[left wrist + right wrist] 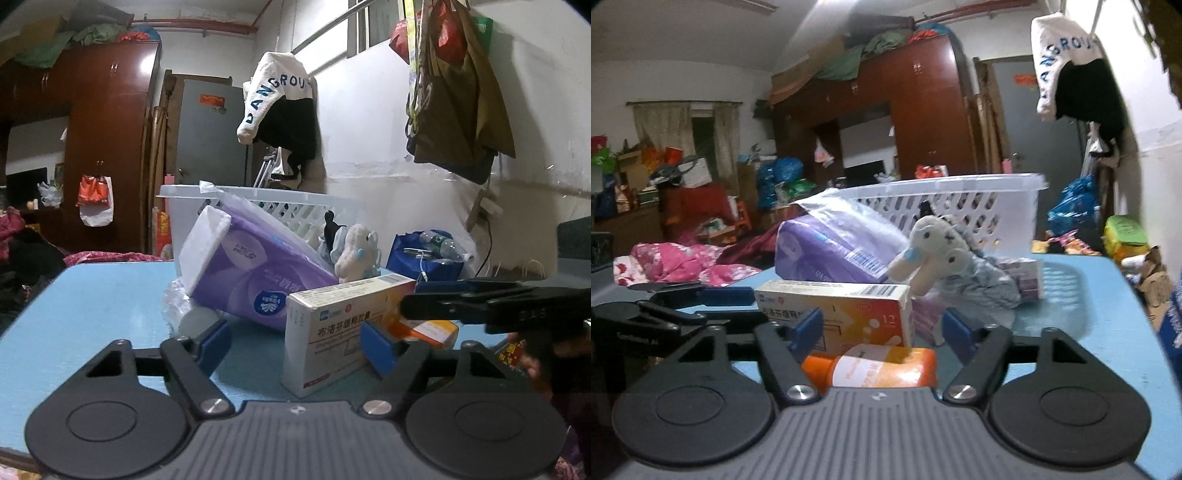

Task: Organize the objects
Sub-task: 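Close the left tool on the white medicine box while the right tool grips it too, then lift the medicine box with both tools and release it into the white basket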

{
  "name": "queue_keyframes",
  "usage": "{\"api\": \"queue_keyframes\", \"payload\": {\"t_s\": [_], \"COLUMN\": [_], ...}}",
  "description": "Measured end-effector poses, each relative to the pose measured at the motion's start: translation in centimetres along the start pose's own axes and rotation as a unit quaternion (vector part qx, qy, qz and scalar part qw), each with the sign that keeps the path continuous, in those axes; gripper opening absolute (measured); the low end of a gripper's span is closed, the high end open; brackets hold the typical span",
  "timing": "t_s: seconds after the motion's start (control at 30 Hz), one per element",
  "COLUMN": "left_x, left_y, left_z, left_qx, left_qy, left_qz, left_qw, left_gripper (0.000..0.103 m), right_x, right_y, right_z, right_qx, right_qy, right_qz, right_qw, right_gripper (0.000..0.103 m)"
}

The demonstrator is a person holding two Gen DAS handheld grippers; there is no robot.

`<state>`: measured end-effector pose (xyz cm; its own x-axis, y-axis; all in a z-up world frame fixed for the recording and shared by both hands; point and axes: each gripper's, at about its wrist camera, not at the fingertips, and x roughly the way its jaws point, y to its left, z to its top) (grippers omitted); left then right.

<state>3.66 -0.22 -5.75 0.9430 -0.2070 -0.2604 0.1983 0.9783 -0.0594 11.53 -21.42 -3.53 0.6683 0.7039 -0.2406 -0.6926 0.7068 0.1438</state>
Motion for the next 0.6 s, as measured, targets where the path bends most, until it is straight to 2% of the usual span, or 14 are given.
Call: {"api": "queue_keyframes", "payload": {"t_s": [0.17, 0.23, 0.33, 0.47, 0.6], "left_x": [1.1, 1.4, 1.8, 1.7, 1.2], "left_y": [0.0, 0.0, -0.1, 0.3, 0.3], "left_z": [-0.1, -0.2, -0.4, -0.5, -0.3], "left_qx": [0.002, 0.0, 0.0, -0.001, 0.002], "left_qy": [0.012, 0.017, 0.019, 0.016, 0.005], "left_qz": [-0.018, -0.029, -0.031, -0.026, -0.023], "left_qw": [0.9998, 0.9994, 0.9993, 0.9995, 0.9997], "left_gripper": [0.067, 0.055, 0.047, 0.045, 0.045], "right_x": [0.7, 0.9, 0.8, 0.9, 0.6], "right_y": [-0.5, -0.5, -0.4, -0.7, -0.5], "right_z": [-0.2, -0.2, -0.3, -0.3, -0.3], "right_qx": [-0.002, -0.007, -0.016, -0.02, -0.026], "right_qy": [0.012, 0.015, 0.015, 0.014, 0.004], "right_qz": [0.017, 0.025, 0.025, 0.024, 0.02], "right_qw": [1.0, 1.0, 0.999, 0.999, 0.999], "right_gripper": [0.066, 0.059, 0.053, 0.045, 0.042]}}
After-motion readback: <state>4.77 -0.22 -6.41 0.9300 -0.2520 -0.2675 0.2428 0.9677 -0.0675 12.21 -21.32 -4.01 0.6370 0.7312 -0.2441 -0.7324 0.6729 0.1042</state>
